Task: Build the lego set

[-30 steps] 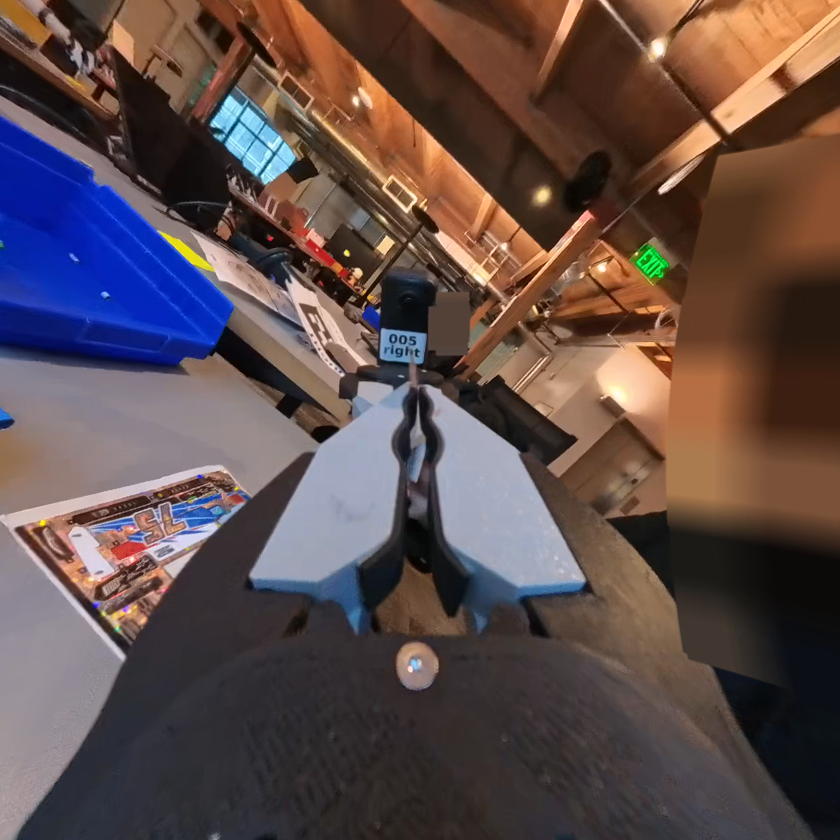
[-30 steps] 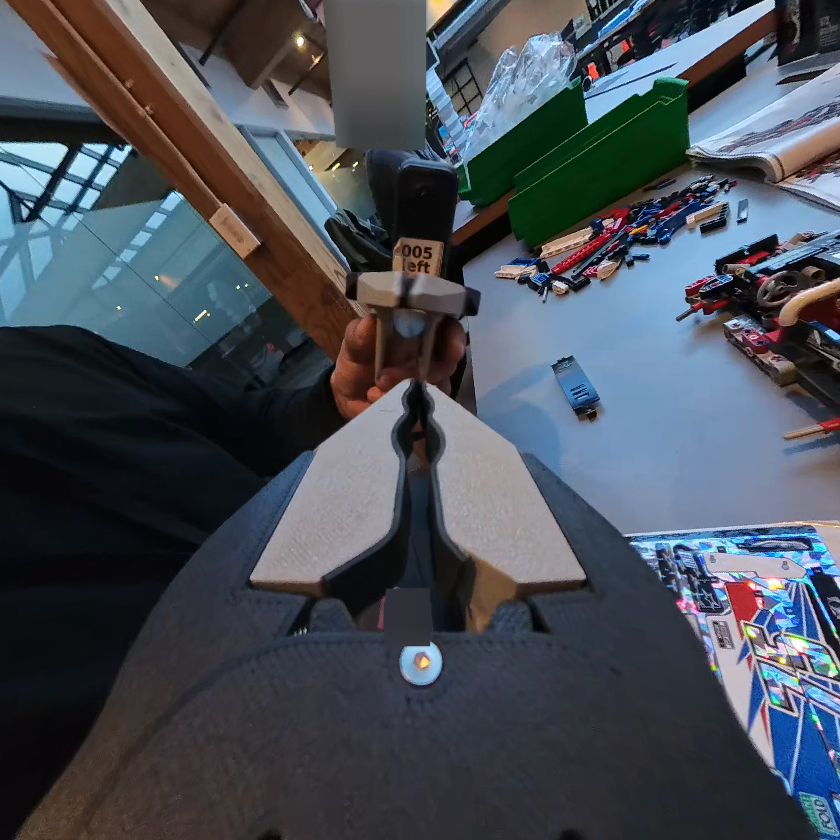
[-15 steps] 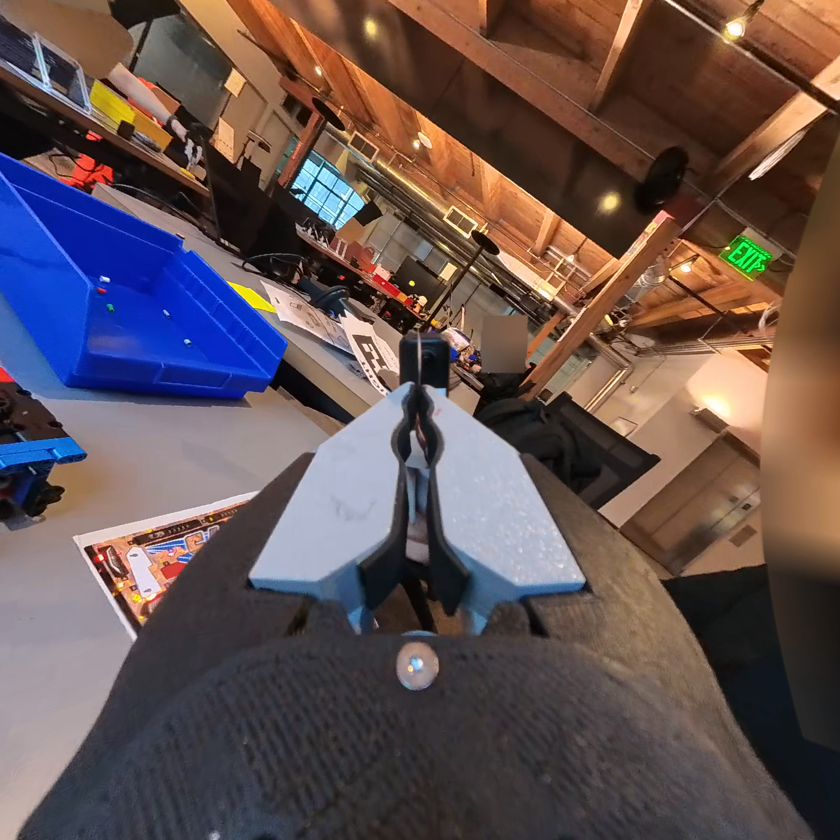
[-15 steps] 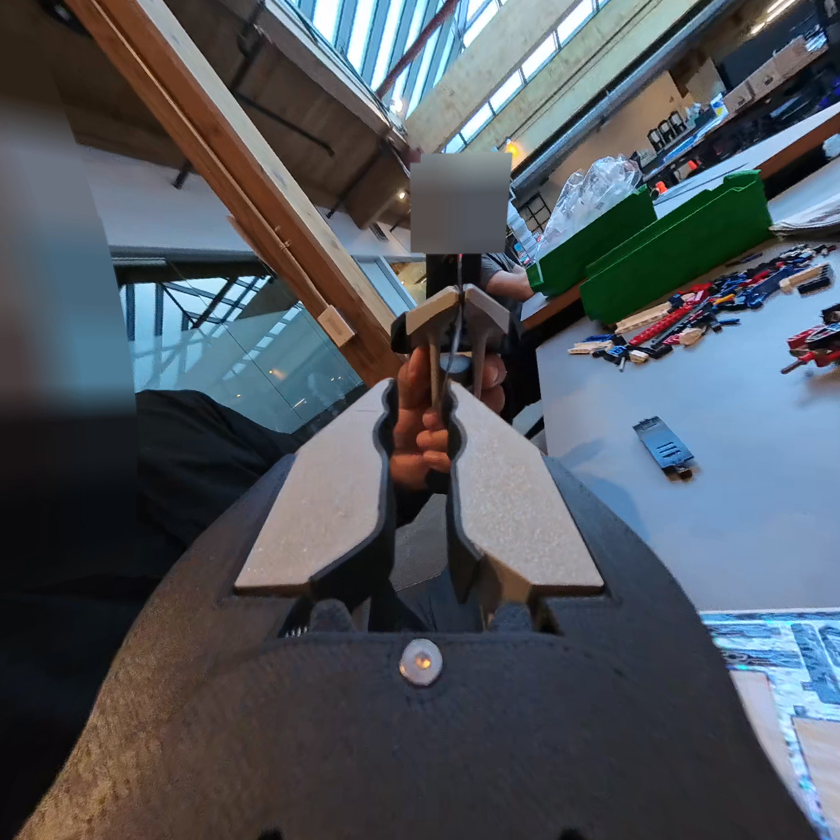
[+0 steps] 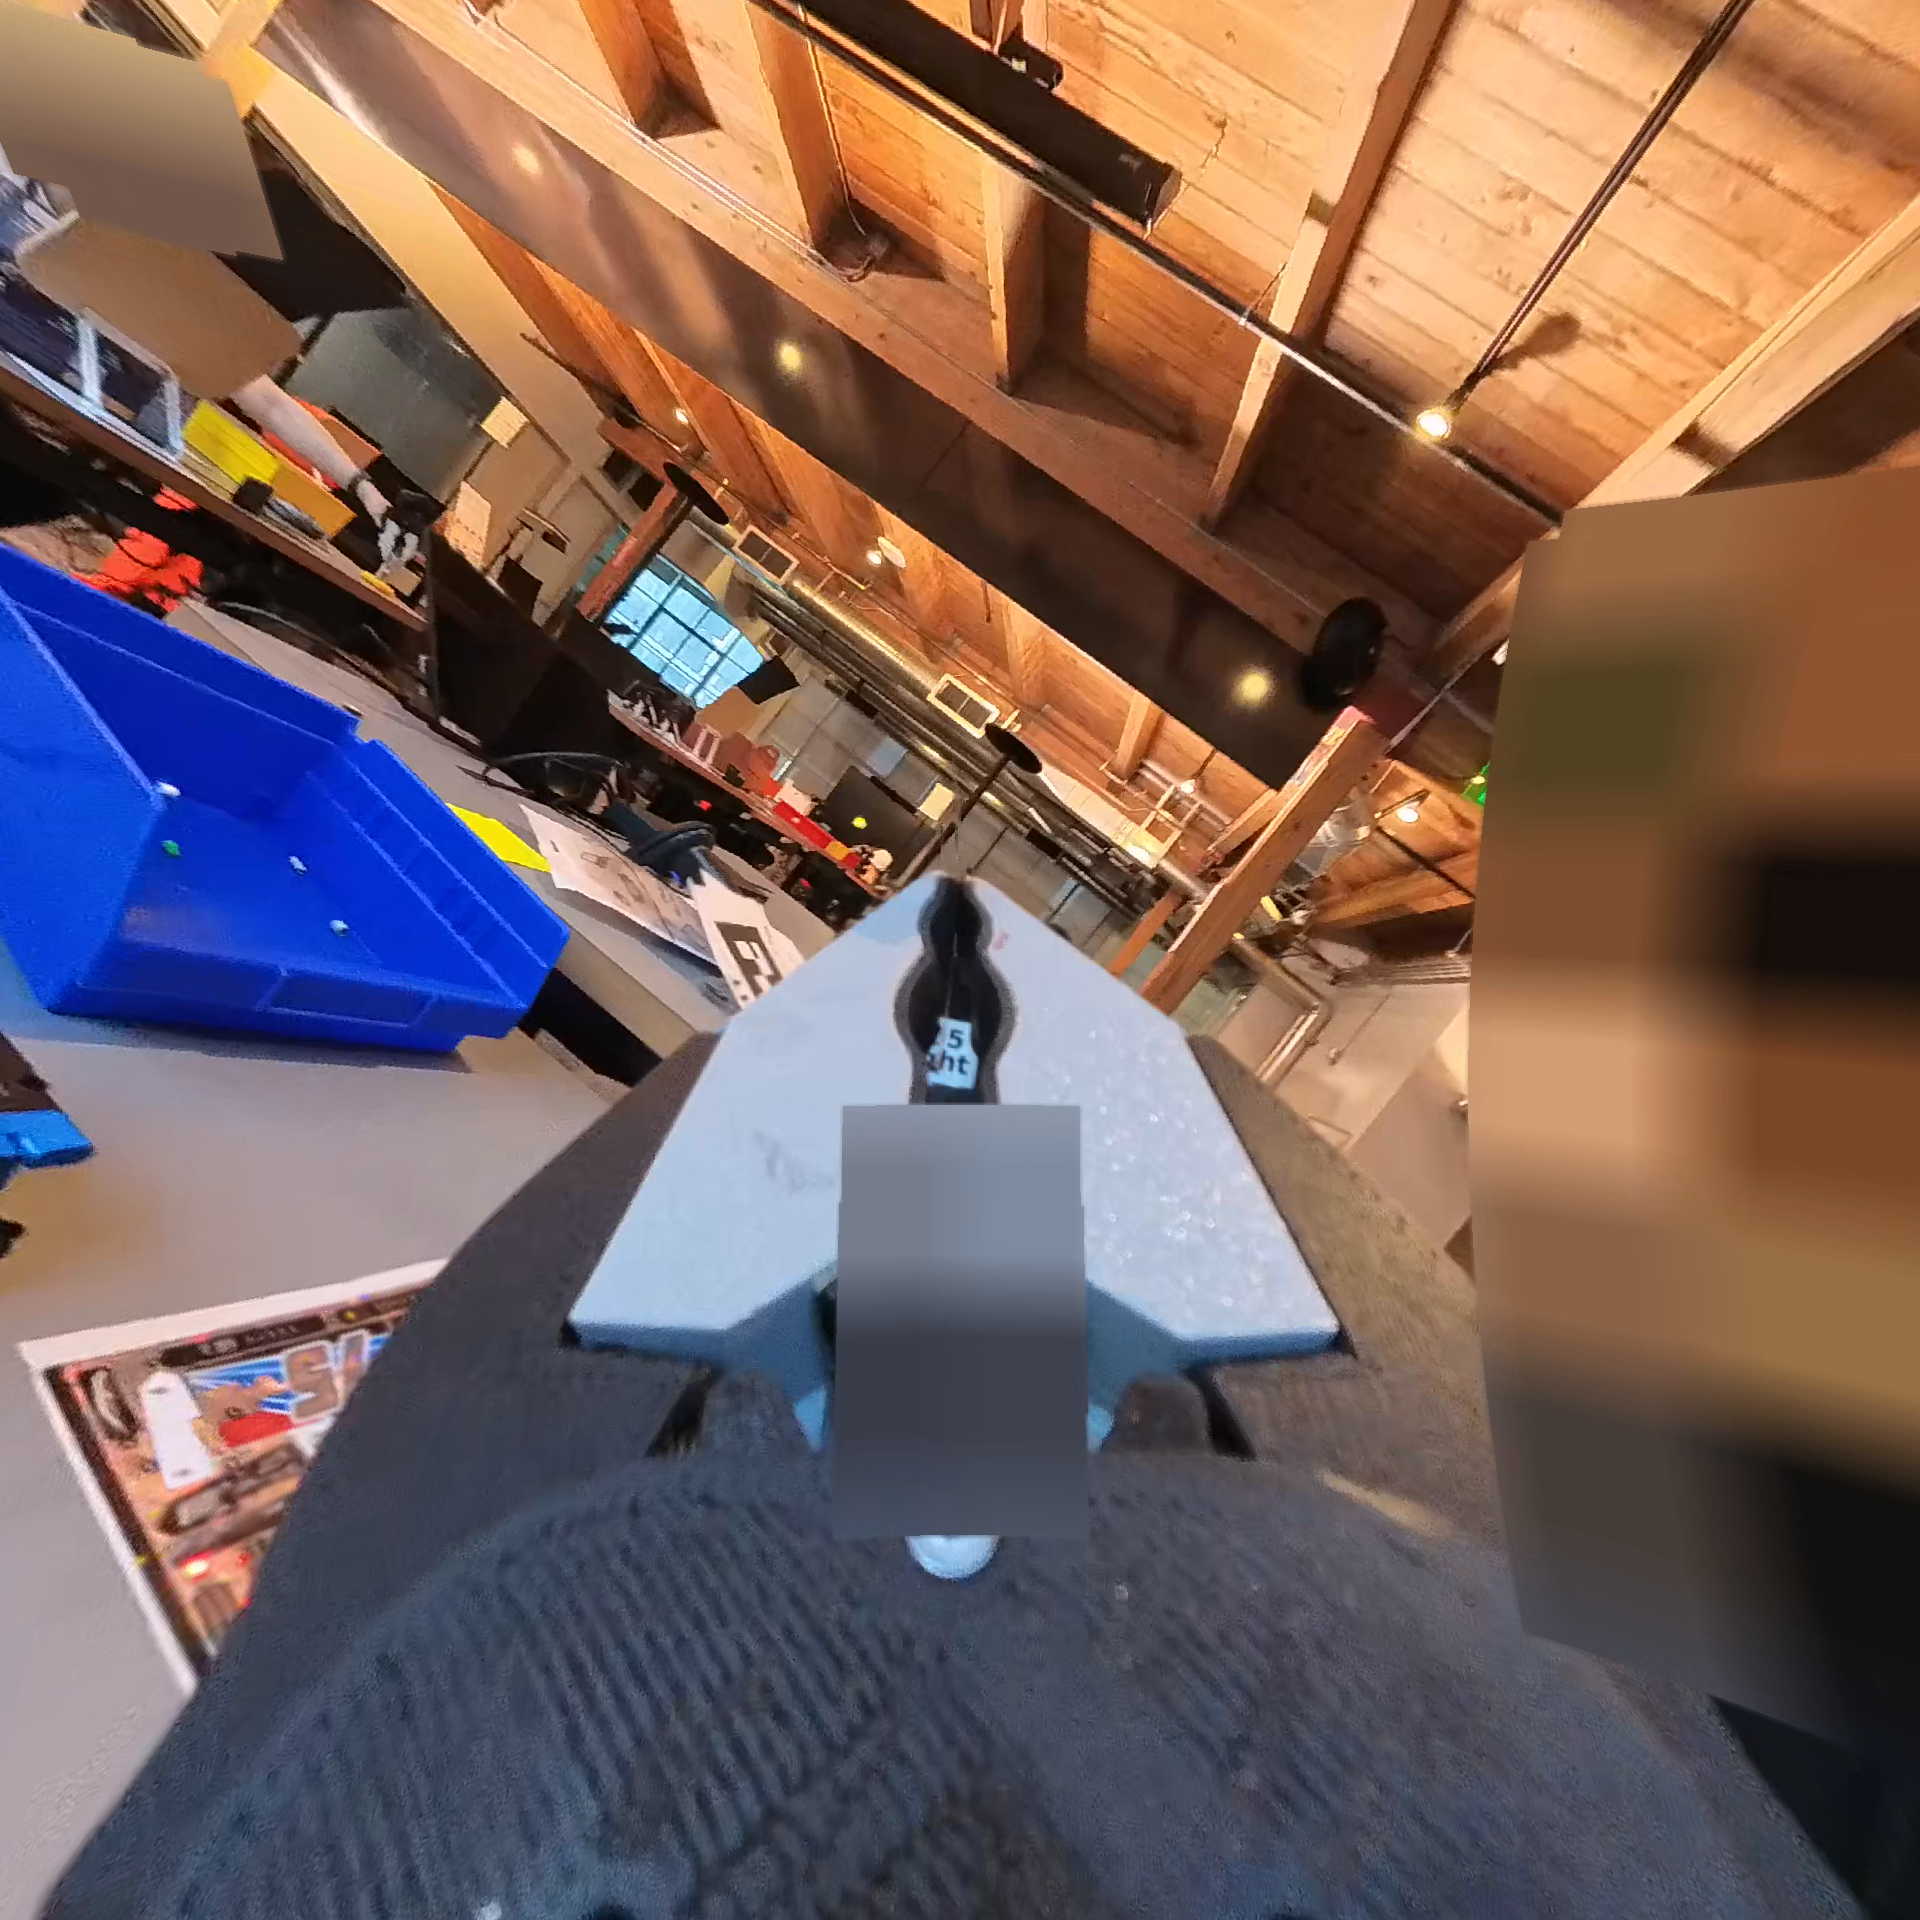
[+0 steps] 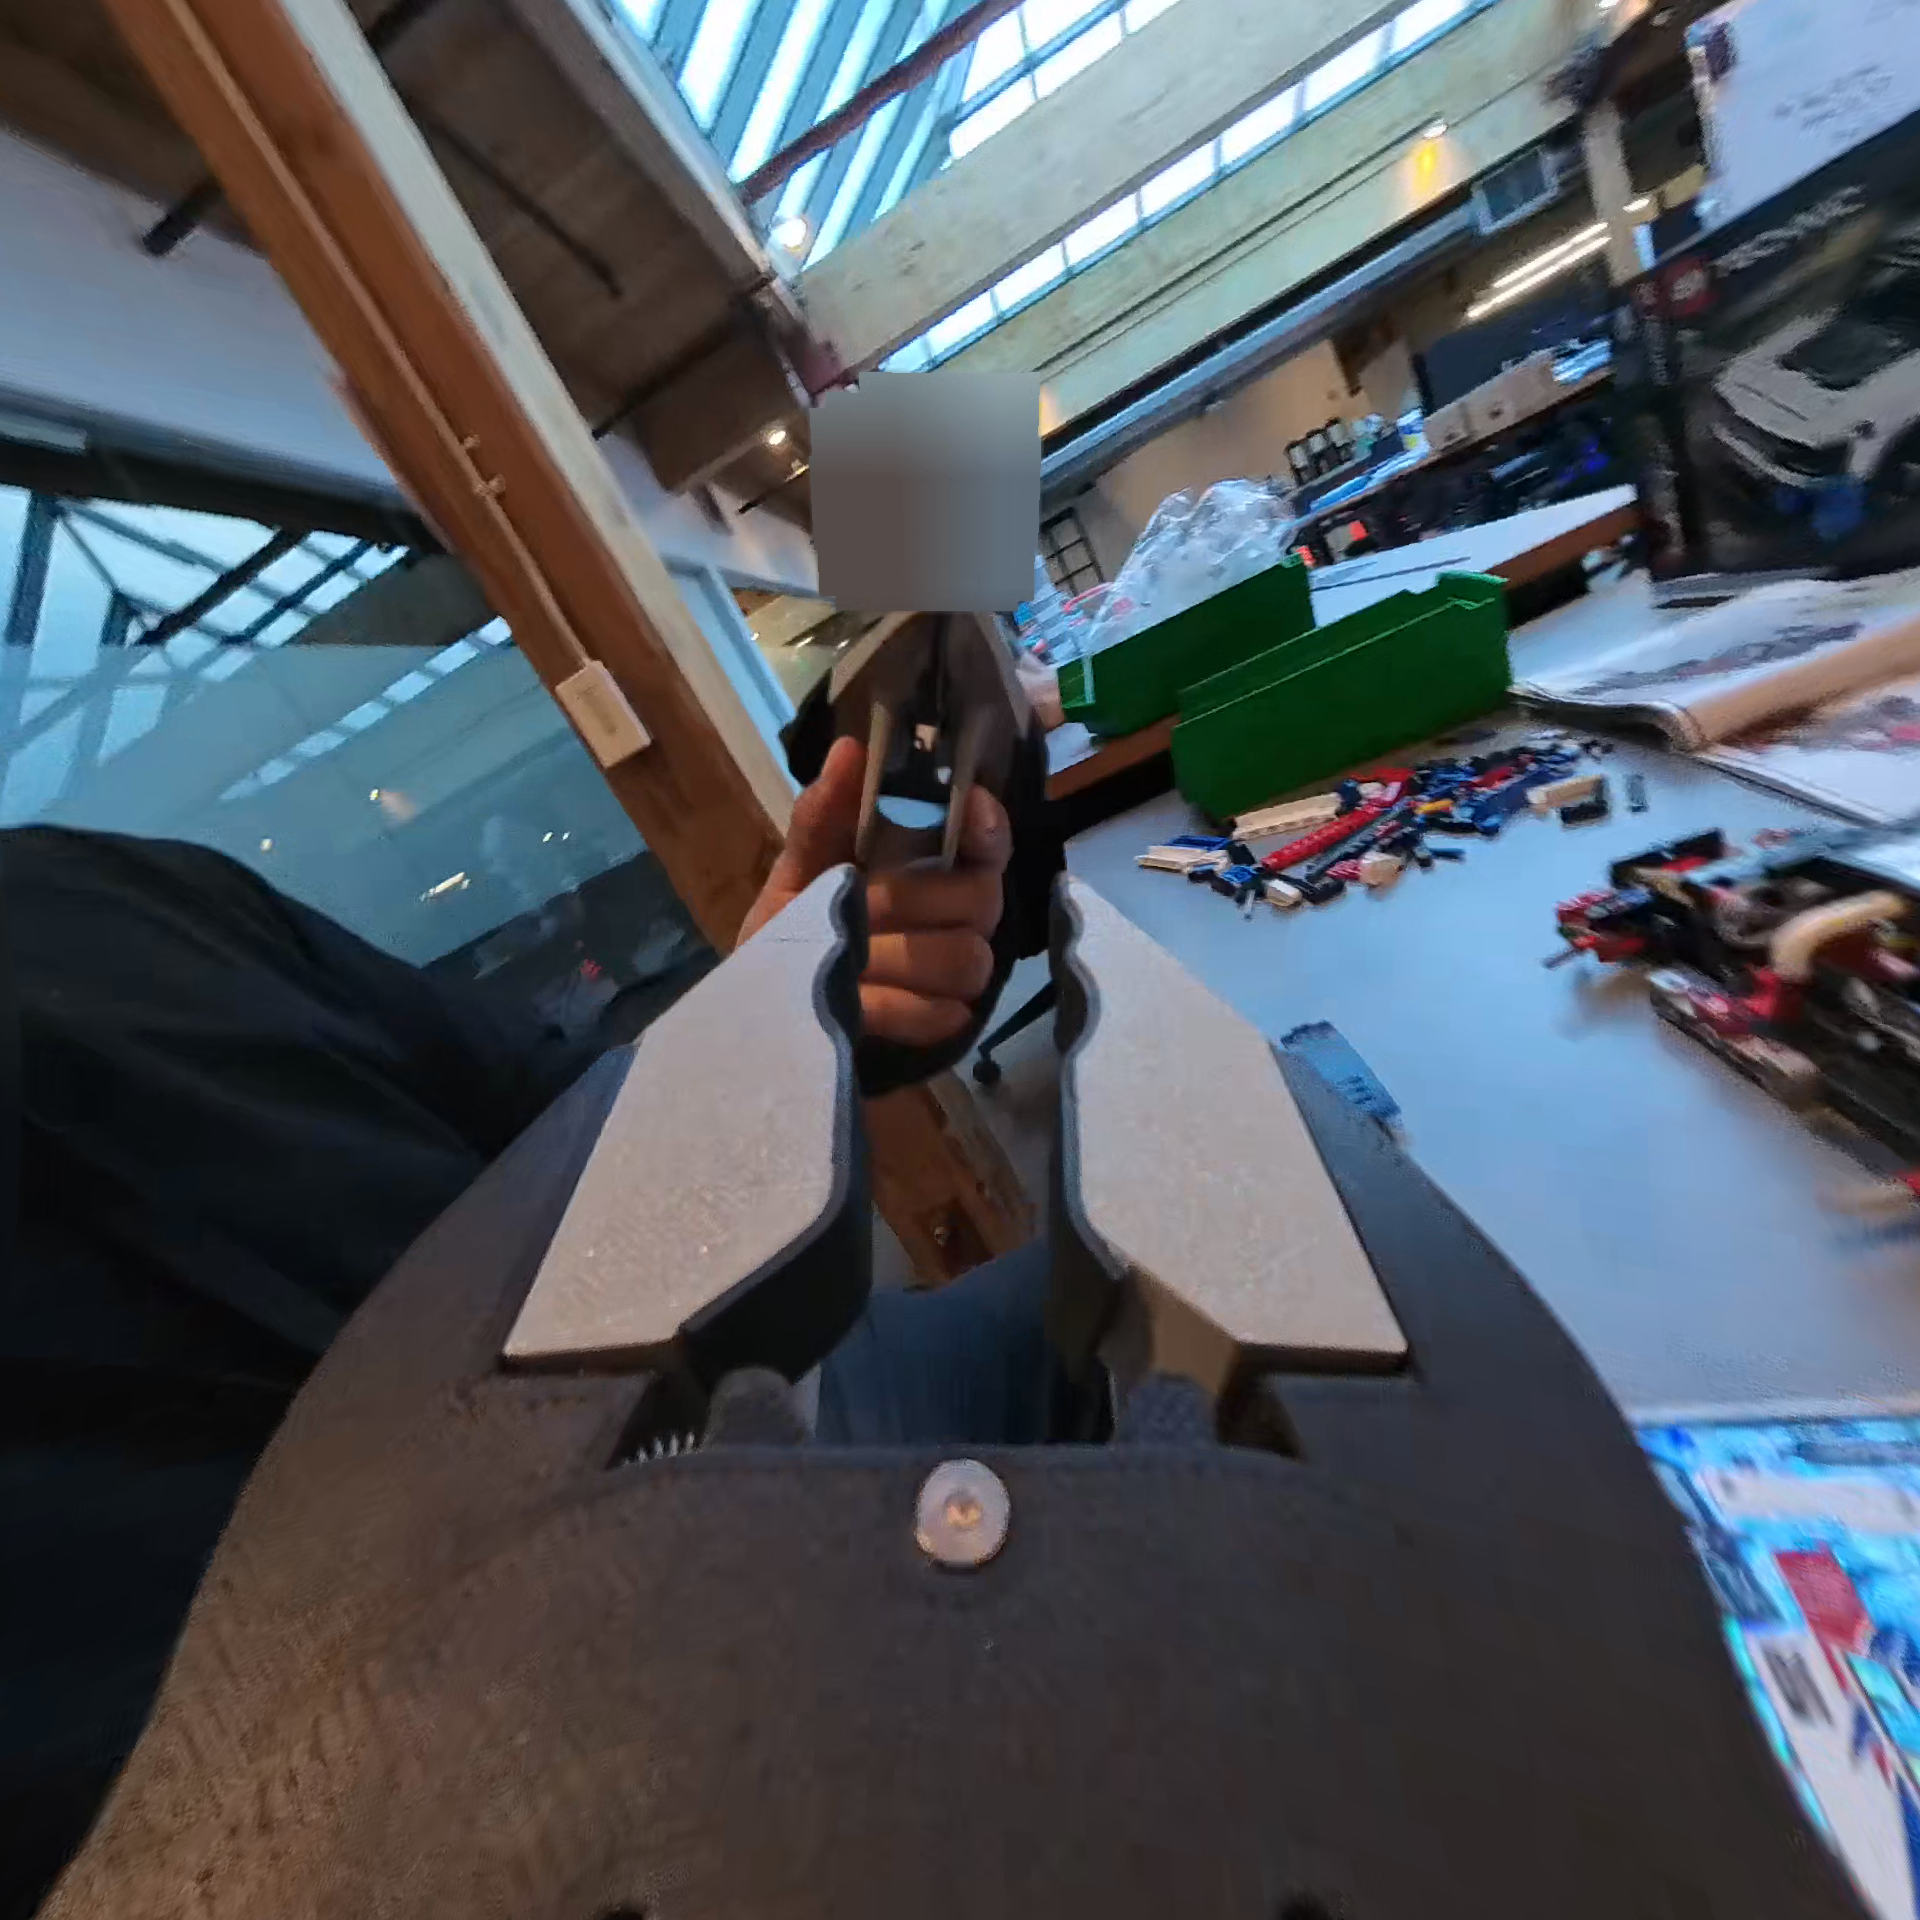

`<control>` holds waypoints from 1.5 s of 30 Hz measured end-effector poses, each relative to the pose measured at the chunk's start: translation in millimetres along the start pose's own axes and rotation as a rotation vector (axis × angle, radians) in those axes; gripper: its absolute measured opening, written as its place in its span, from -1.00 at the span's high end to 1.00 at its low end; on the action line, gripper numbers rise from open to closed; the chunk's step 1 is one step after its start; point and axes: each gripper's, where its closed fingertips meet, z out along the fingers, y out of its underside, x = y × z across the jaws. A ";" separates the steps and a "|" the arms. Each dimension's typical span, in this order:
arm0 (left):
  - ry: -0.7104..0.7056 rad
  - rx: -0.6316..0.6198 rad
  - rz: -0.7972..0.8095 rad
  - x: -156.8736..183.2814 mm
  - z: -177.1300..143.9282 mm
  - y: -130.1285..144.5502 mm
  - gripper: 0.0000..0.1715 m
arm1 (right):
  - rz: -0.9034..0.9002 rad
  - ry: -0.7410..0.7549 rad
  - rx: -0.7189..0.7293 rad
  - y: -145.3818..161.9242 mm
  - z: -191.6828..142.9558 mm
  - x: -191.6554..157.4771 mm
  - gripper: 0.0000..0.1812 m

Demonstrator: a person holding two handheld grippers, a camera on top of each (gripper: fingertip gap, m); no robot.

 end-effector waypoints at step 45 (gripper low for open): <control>0.037 0.130 0.074 -98.6 -140.8 -161.5 0.84 | 0.007 0.043 -0.060 -26.5 136.3 81.3 1.00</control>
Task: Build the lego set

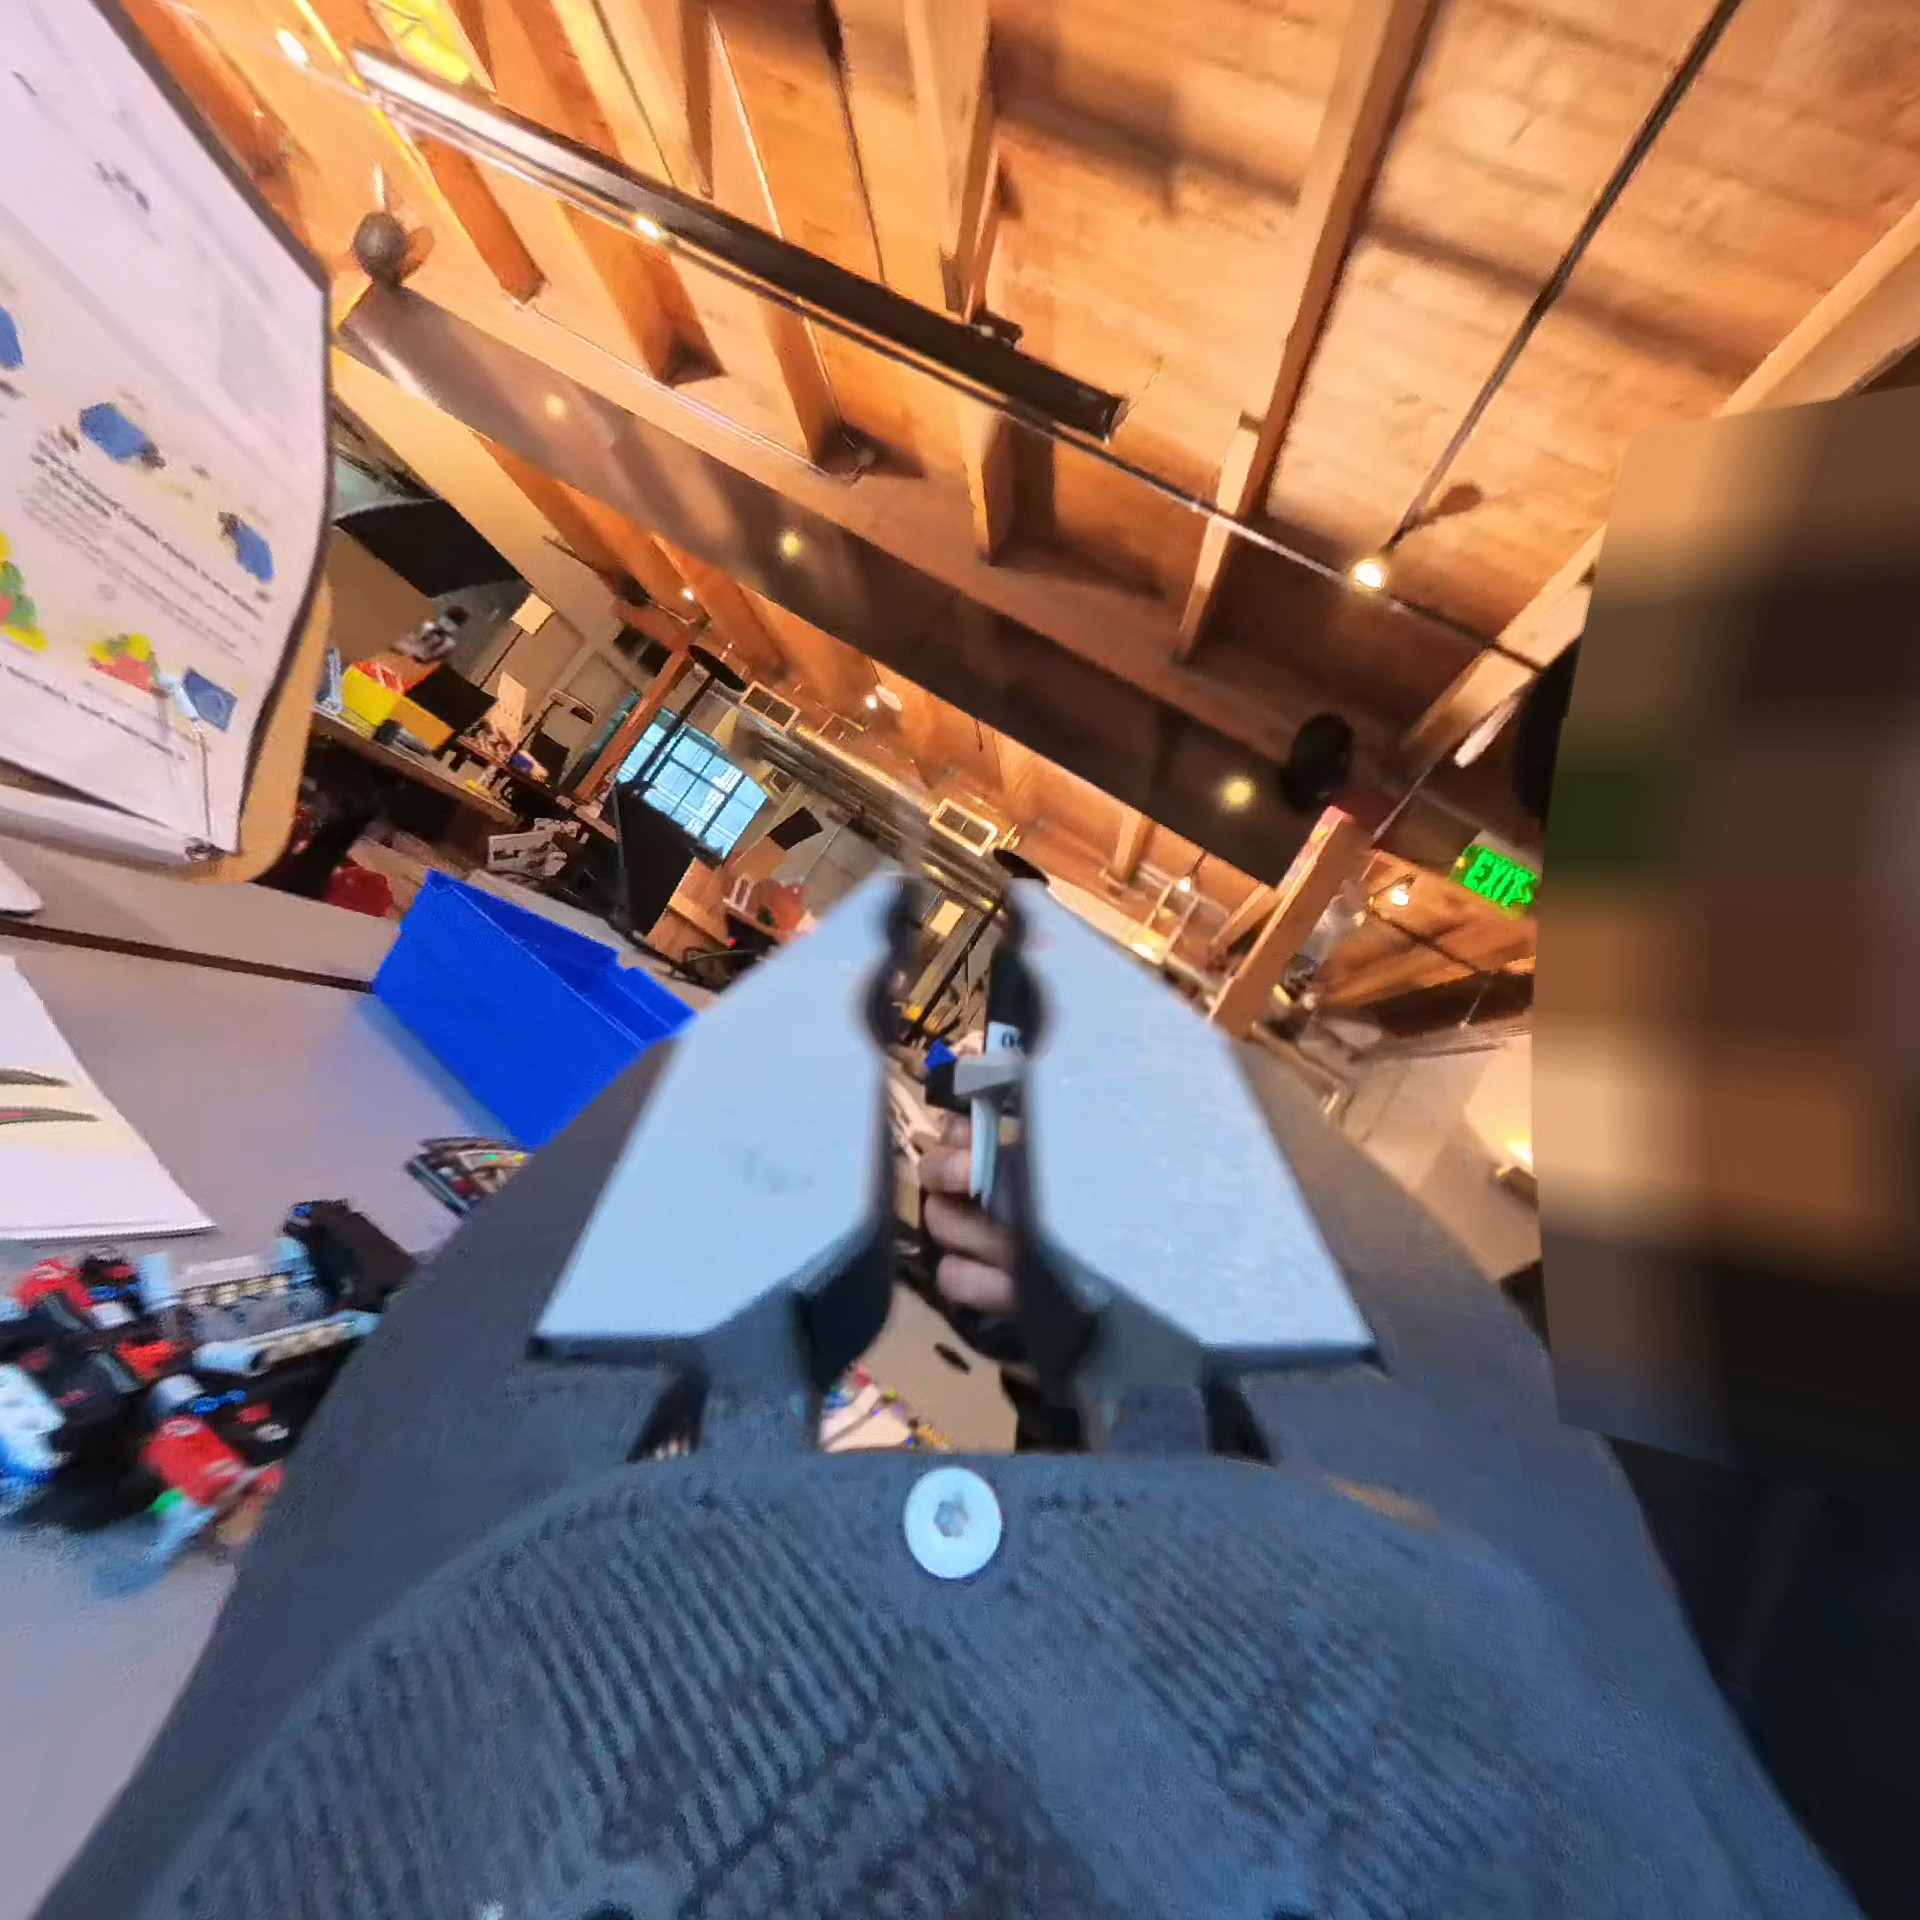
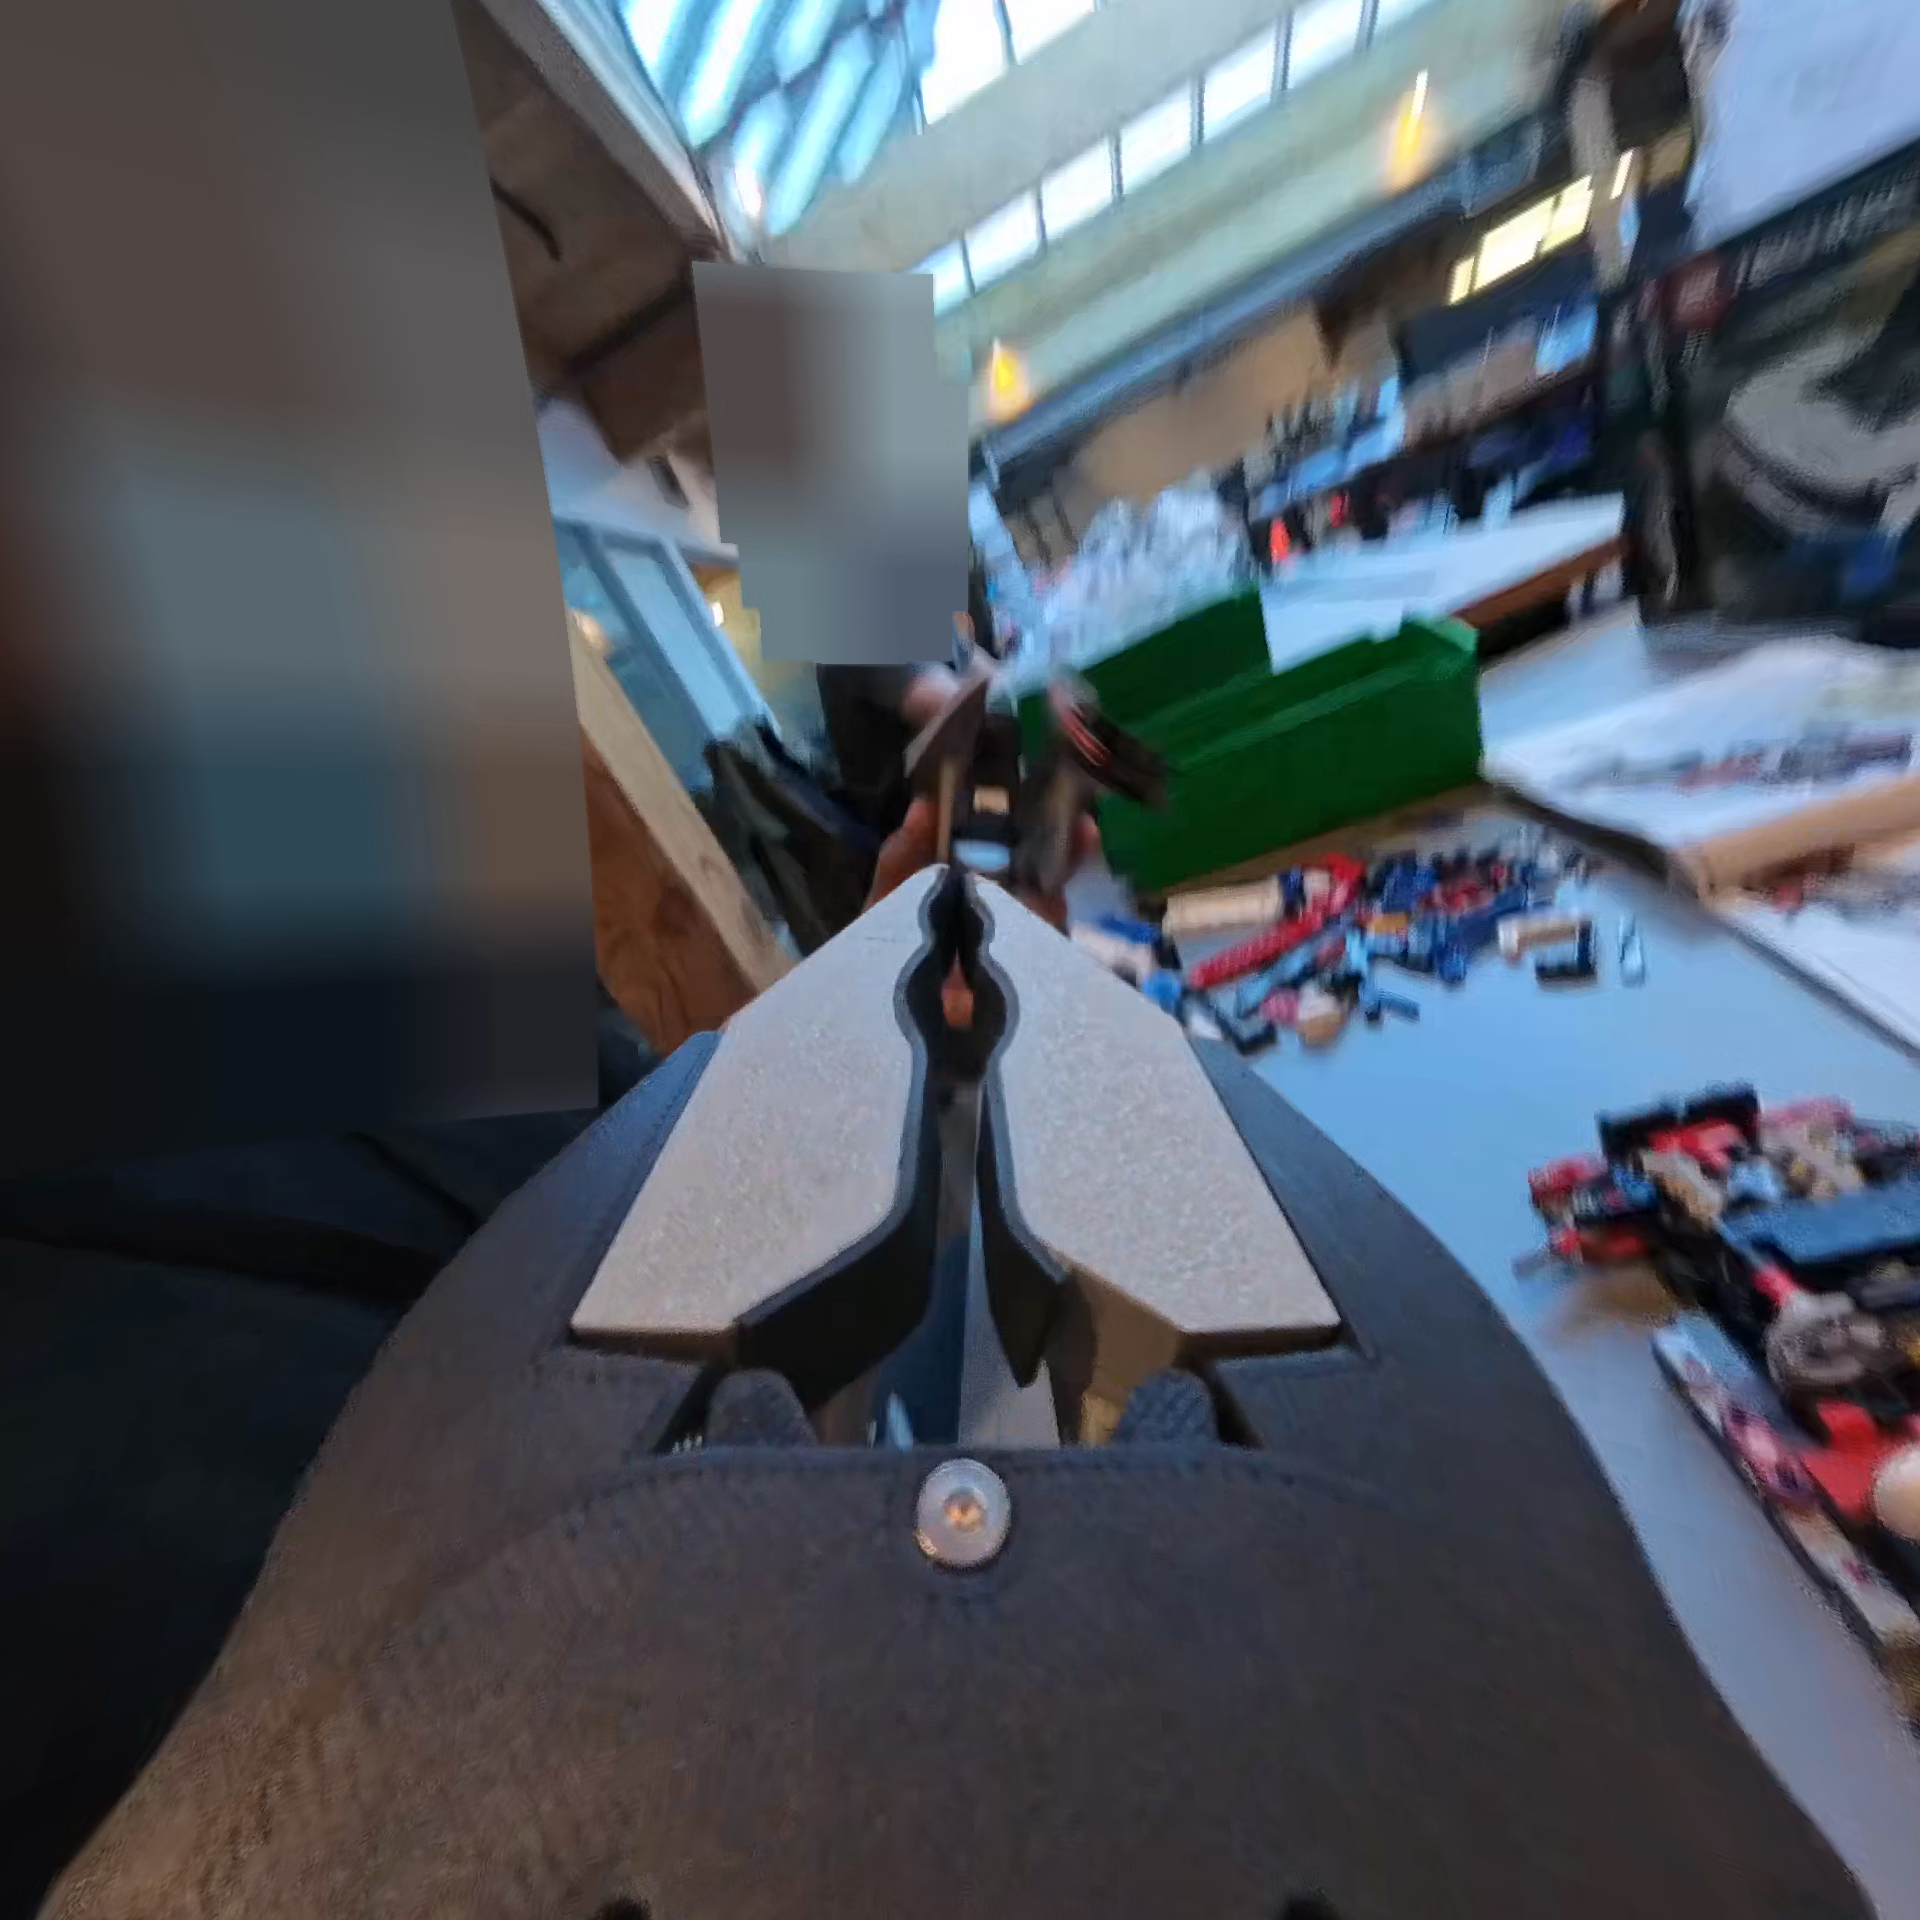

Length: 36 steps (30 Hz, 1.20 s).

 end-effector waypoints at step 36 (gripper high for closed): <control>0.168 -1.005 -0.230 -34.5 -3.7 121.7 0.42 | -0.109 0.112 -0.589 44.2 43.7 75.7 0.68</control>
